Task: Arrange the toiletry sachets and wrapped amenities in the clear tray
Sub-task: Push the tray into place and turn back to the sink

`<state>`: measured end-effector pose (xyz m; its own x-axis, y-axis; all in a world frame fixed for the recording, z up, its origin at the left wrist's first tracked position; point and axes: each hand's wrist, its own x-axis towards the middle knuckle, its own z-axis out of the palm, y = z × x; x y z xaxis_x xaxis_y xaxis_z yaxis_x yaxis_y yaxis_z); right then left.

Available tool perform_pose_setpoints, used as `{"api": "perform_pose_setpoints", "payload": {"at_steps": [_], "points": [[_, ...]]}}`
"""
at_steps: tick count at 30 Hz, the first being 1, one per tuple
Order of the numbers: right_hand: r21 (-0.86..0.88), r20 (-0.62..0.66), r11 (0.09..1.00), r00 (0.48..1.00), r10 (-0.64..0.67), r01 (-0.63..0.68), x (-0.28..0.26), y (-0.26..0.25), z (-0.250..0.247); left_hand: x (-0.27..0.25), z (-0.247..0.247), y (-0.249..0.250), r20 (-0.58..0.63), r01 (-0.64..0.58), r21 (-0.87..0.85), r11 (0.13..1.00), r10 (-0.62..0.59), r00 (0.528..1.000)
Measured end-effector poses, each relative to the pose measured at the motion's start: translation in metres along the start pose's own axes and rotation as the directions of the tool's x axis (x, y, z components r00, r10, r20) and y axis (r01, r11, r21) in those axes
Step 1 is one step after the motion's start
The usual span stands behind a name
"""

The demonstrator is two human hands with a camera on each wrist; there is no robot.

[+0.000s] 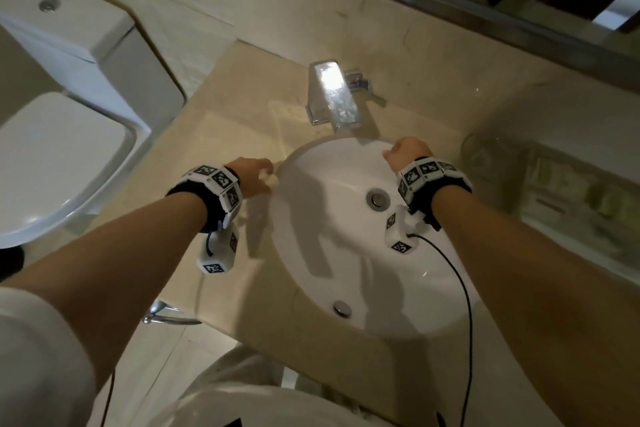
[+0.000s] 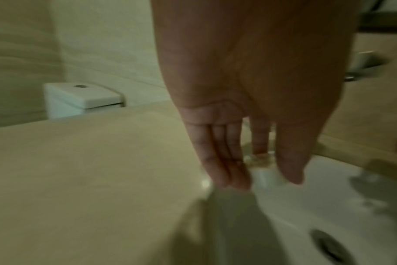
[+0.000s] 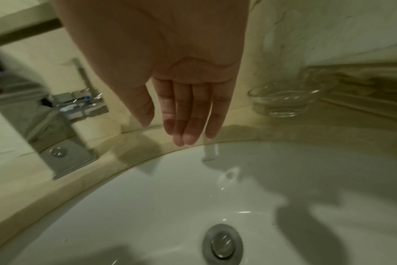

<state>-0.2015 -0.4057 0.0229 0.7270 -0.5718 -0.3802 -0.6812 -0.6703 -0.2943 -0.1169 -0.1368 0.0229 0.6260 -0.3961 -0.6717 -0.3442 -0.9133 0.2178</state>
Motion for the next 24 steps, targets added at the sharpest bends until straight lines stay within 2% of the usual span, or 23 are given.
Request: {"api": "perform_pose_setpoints", "payload": {"at_steps": [3,6,8,13,18,24], "points": [[0.020,-0.014,1.000,1.000,0.012,-0.012,-0.008,0.021,-0.016,0.002,0.007,0.052,0.052,-0.139,-0.040,0.989,0.141,0.989],[0.058,-0.028,0.998,1.000,0.000,0.001,-0.017,0.055,-0.037,0.009,0.012,0.119,-0.033,-0.270,0.036,0.962,0.271,0.962],[0.065,-0.025,0.998,1.000,0.006,-0.004,-0.025,0.085,-0.050,0.012,0.015,0.168,-0.059,-0.338,0.028,0.941,0.339,0.939],[-0.018,-0.140,0.995,0.986,0.092,-0.095,-0.054,0.171,-0.083,0.021,0.032,0.277,-0.185,-0.456,0.048,0.888,0.457,0.870],[-0.018,-0.175,0.990,0.975,0.136,-0.142,-0.071,0.255,-0.084,0.043,0.056,0.346,-0.215,-0.490,0.077,0.869,0.494,0.843],[-0.022,-0.253,0.993,0.961,0.109,-0.118,-0.069,0.296,-0.070,0.071,0.071,0.375,-0.334,-0.427,0.206,0.881,0.473,0.815]]}}
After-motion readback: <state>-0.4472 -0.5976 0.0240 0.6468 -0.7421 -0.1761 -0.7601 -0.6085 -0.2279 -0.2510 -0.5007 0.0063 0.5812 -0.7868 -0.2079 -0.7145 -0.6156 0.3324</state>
